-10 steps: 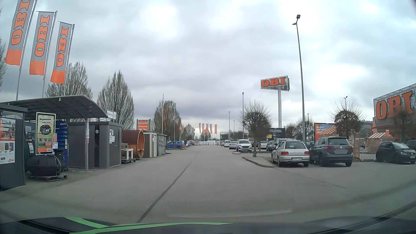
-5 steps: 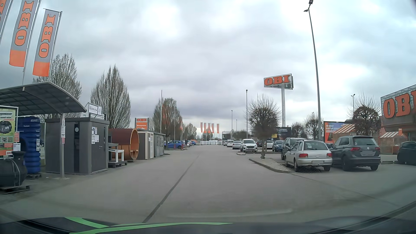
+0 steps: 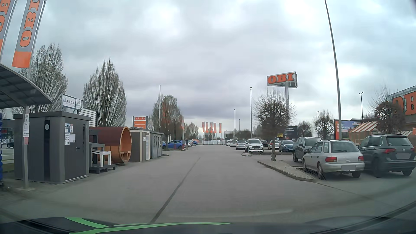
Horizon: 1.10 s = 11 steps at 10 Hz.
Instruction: Follow the waypoints while adhering to traffic rules and regulations
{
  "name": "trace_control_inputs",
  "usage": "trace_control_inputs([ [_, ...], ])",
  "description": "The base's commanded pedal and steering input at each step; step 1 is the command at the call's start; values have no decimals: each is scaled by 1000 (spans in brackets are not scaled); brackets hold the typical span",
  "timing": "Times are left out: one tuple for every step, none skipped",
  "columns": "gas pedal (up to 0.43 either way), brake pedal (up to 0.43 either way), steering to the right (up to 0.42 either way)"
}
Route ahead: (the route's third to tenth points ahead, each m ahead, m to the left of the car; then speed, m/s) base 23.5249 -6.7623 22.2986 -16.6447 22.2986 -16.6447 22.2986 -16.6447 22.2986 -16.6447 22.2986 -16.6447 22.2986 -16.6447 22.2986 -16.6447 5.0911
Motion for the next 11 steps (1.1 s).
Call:
trace_control_inputs([
  [79,0,-12],
  [79,0,-13],
  [79,0,-13],
  [79,0,-12],
  [47,0,-12],
  [28,0,-12],
  [0,0,-11],
  [0,0,-11],
  [0,0,-9],
  [0,0,-7],
  [0,0,-4],
])
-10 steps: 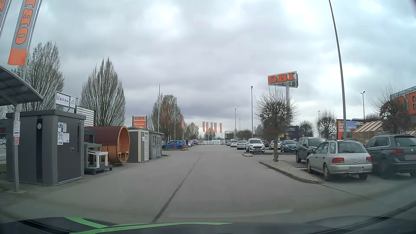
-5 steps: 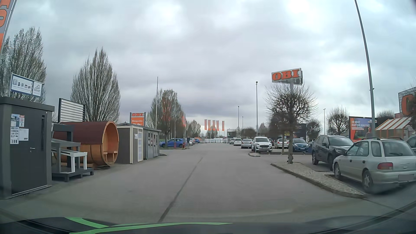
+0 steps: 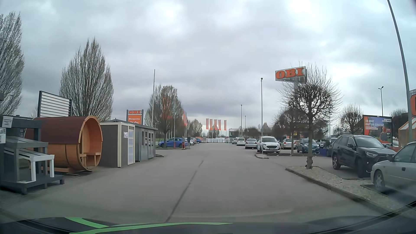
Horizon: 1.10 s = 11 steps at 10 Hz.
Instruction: Follow the waypoints while adhering to traffic rules and regulations
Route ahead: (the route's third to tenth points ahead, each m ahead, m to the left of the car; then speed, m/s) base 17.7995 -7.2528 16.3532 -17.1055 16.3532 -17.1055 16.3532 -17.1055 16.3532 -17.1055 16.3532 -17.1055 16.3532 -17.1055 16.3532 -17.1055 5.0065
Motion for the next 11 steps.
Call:
trace_control_inputs([
  [0,0,-2],
  [0,0,0],
  [0,0,3],
  [0,0,6],
  [0,0,8],
  [0,12,10],
  [0,30,11],
  [0,49,12],
  [0,67,14],
  [0,85,15],
  [0,91,15],
])
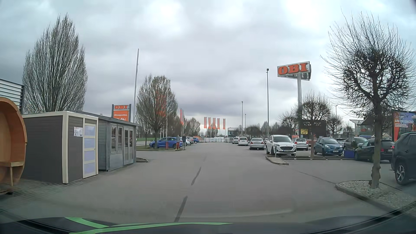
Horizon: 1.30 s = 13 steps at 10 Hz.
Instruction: Follow the waypoints while adhering to traffic rules and regulations
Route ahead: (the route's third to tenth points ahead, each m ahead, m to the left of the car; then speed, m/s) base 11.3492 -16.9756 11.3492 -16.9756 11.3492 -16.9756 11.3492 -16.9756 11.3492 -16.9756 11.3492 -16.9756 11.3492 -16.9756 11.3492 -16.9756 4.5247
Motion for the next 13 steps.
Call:
trace_control_inputs([
  [0,98,15],
  [0,104,18],
  [0,110,20],
  [0,110,24],
  [0,116,33],
  [0,116,46],
  [0,116,60],
  [0,116,83],
  [0,122,105],
  [0,122,145],
  [0,128,189],
  [0,122,221],
  [0,128,257],
])
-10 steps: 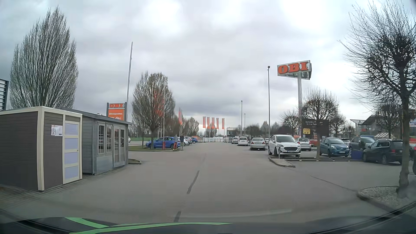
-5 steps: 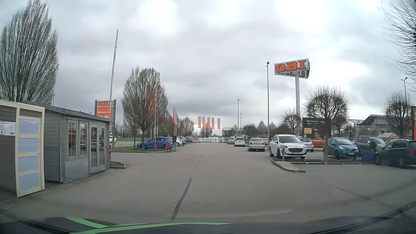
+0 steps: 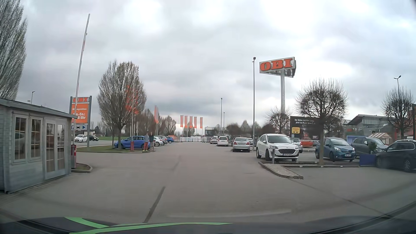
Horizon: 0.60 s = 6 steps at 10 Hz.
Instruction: Follow the waypoints while adhering to traffic rules and regulations
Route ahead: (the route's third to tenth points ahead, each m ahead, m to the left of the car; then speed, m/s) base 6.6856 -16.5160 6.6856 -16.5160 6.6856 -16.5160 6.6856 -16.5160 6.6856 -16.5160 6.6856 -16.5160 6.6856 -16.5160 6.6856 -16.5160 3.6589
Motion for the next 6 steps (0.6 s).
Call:
trace_control_inputs([
  [0,134,281],
  [0,134,311],
  [0,134,341],
  [0,134,399],
  [0,134,445],
  [0,128,472],
])
